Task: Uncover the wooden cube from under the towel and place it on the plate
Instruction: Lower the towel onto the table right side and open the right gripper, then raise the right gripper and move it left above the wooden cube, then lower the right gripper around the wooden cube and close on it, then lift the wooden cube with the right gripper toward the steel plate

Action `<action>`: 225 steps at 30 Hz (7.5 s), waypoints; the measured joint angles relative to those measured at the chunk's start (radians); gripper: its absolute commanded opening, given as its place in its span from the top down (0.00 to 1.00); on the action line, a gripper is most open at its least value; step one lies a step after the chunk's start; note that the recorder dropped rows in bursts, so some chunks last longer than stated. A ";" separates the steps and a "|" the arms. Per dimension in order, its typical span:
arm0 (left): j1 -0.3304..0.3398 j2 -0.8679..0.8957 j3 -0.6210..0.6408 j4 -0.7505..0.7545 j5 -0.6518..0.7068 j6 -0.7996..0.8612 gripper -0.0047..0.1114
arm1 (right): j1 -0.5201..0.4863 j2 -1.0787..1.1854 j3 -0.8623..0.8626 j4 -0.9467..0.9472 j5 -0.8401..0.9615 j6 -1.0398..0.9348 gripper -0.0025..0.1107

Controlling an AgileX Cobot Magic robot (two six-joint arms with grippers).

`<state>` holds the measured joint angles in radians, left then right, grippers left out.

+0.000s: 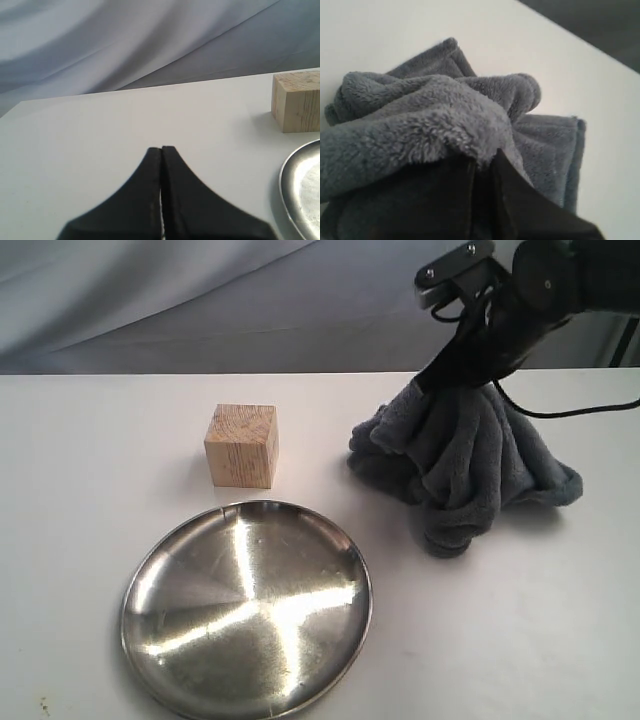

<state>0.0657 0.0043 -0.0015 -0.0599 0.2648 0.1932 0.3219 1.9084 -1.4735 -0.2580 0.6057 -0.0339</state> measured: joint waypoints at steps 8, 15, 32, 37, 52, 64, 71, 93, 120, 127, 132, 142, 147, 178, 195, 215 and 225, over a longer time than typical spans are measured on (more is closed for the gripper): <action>0.000 0.000 0.000 0.000 0.000 0.000 0.96 | -0.007 0.102 0.063 0.140 -0.118 0.004 0.98; 0.000 0.000 0.000 0.000 0.000 0.000 0.96 | -0.007 0.145 0.071 0.179 -0.176 0.034 0.73; 0.000 0.000 0.000 0.000 0.000 0.000 0.96 | -0.007 0.057 0.075 0.209 -0.217 0.028 0.18; 0.000 0.000 0.000 0.000 0.000 0.000 0.96 | -0.007 -0.081 0.075 0.209 -0.218 -0.033 0.18; 0.000 0.000 0.000 0.000 0.000 0.000 0.96 | 0.027 -0.139 0.075 0.353 -0.322 -0.083 0.18; 0.000 0.000 0.000 0.000 0.000 0.000 0.96 | 0.027 -0.139 0.075 0.508 -0.380 -0.101 0.07; 0.000 0.000 0.000 0.000 0.000 0.000 0.96 | 0.041 -0.133 0.075 0.511 -0.389 -0.336 0.05; 0.000 0.000 0.000 0.000 0.000 0.000 0.96 | 0.197 0.186 -0.238 0.560 -0.313 -0.416 0.05; 0.000 0.000 0.000 0.000 0.000 0.000 0.96 | 0.334 0.333 -0.289 0.856 -0.427 -0.333 0.14; 0.000 0.000 0.000 0.000 0.000 0.000 0.96 | 0.334 0.333 -0.289 0.766 -0.426 -0.380 0.14; 0.000 0.000 0.000 0.000 0.000 0.000 0.96 | 0.334 0.333 -0.289 0.557 -0.340 -0.449 0.14; 0.000 0.000 0.000 0.000 0.000 0.000 0.96 | 0.254 0.328 -0.402 0.404 -0.037 -0.563 0.14; 0.000 0.000 0.000 0.000 0.000 0.000 0.96 | 0.205 0.319 -0.517 0.546 0.167 -0.830 0.14; 0.000 0.000 0.000 0.000 0.000 0.000 0.96 | 0.185 0.514 -0.661 0.843 0.174 -1.255 0.14; 0.000 0.000 0.000 0.000 0.000 0.000 0.96 | 0.185 0.580 -0.663 1.041 0.008 -1.260 0.14; 0.000 0.000 0.000 0.000 0.000 0.000 0.96 | 0.185 0.580 -0.663 1.053 0.006 -1.253 0.05; 0.000 0.000 0.000 0.000 0.000 0.000 0.96 | 0.185 0.602 -0.663 1.055 0.008 -1.255 0.05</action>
<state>0.0657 0.0043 -0.0015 -0.0599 0.2648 0.1932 0.5067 2.5109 -2.1367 0.7973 0.6134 -1.2892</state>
